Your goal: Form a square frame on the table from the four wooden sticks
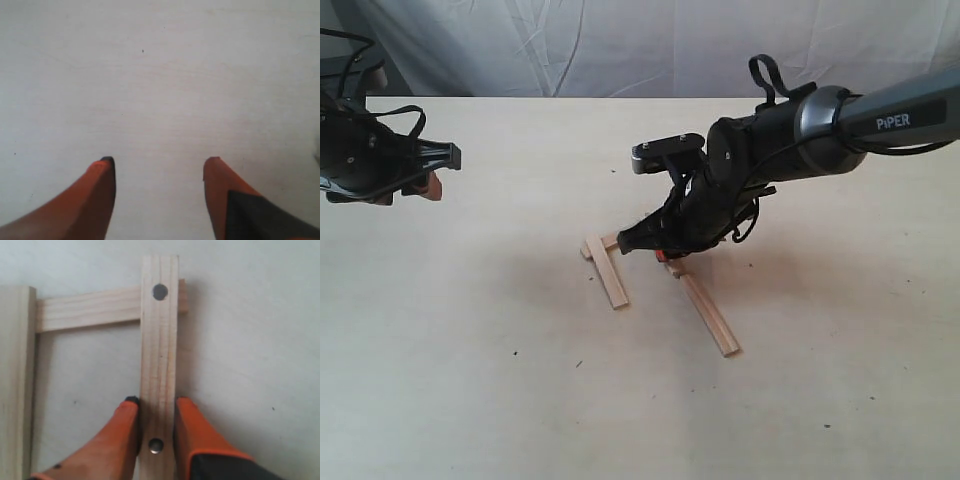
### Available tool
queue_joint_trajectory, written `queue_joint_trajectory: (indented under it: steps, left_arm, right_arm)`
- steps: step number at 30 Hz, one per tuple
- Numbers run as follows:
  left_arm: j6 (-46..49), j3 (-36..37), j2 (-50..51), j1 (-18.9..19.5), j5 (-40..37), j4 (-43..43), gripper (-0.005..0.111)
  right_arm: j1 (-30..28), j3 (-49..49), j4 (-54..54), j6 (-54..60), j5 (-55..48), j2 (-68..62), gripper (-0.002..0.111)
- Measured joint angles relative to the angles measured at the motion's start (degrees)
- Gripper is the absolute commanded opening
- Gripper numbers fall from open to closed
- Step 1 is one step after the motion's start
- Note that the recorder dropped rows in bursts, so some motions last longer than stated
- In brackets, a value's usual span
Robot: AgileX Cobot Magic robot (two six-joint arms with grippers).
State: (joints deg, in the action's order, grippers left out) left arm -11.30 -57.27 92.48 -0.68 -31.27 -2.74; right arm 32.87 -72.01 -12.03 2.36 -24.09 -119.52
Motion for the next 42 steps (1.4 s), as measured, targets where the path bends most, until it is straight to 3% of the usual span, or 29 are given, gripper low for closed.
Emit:
queue_joint_trajectory:
  steps: [15,23,29,40,42]
  left_arm:
    - [0.0,0.0,0.0,0.0,0.1,-0.1,0.052]
    - [0.0,0.0,0.0,0.0,0.1,-0.1,0.052]
    - [0.0,0.0,0.0,0.0,0.3,-0.1,0.052]
    - [0.0,0.0,0.0,0.0,0.3,-0.1,0.052]
    - [0.0,0.0,0.0,0.0,0.2,-0.1,0.052]
  right_arm:
    - [0.0,0.0,0.0,0.0,-1.1,0.0,-0.001]
    - [0.0,0.0,-1.9,0.1,-6.4,5.8,-0.001]
    - [3.9,-0.1,-1.5,2.7,-12.8,6.0,-0.001]
    - [9.4,-0.1,1.5,6.6,-13.6,5.0,-0.001]
    - [9.5,-0.1,1.8,6.8,-13.9,5.0,0.005]
